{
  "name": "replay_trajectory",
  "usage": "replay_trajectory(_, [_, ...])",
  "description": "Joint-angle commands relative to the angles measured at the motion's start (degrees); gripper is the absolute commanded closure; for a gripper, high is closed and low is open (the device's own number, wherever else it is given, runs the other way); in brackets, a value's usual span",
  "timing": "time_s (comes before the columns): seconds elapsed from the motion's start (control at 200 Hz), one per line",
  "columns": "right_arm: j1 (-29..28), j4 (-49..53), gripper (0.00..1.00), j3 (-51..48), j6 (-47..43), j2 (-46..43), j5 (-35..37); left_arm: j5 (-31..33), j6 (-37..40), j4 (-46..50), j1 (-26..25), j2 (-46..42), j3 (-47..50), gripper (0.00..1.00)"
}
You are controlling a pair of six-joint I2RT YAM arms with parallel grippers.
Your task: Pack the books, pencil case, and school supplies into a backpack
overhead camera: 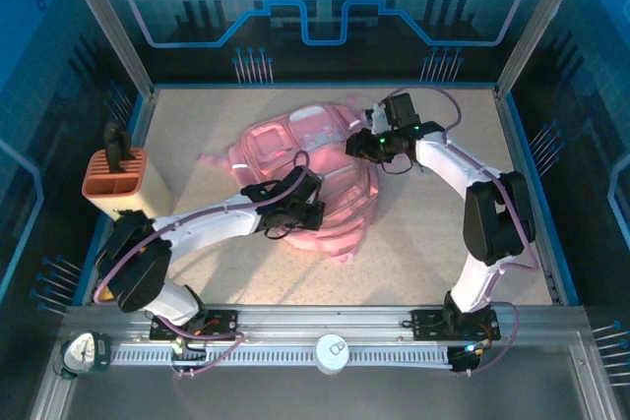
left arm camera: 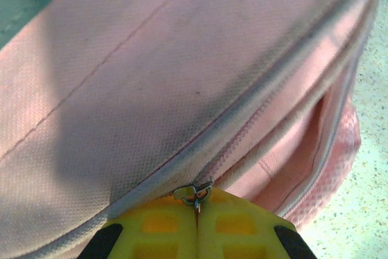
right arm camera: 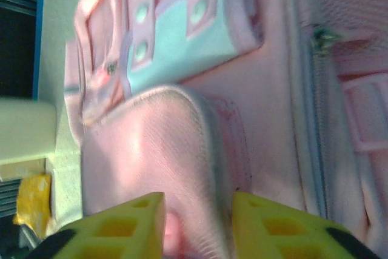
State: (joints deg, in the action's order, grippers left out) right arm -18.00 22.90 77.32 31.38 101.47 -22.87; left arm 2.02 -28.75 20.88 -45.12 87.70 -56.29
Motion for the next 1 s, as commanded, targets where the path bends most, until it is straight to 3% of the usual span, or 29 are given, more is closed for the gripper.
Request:
replay_trajectory(0.0, [1.4,-0.2,0.54,-2.6,-1.2,-4.4,-1.2,-2.4,-0.6,-0.3,-0.8,2.0,-3.3,1.0])
replay_trajectory(0.205, [1.8,-1.6,0.45,-14.7,3.3,-14.6,-6.0,-2.2,0.5,-0.5,-0.8,2.5,-4.1,1.0])
replay_trajectory(0.365, [-0.1,-11.3,0.41,-25.4,15.7,-20.4,-8.2,-3.5,0.4,-1.3,-0.8,2.7,-4.2,1.0])
replay_trajectory(0.755, [-9.6,-23.6,0.42,-31.1,32.2,-18.1,-0.2,-4.4,0.3,-2.4,-1.3,1.7,-3.6,1.0])
replay_trajectory(0.996, [-11.5,-23.5,0.53,-27.7,30.5,-13.9,4.6,-5.2,1.6,-2.2,-1.4,1.0,-3.6,1.0])
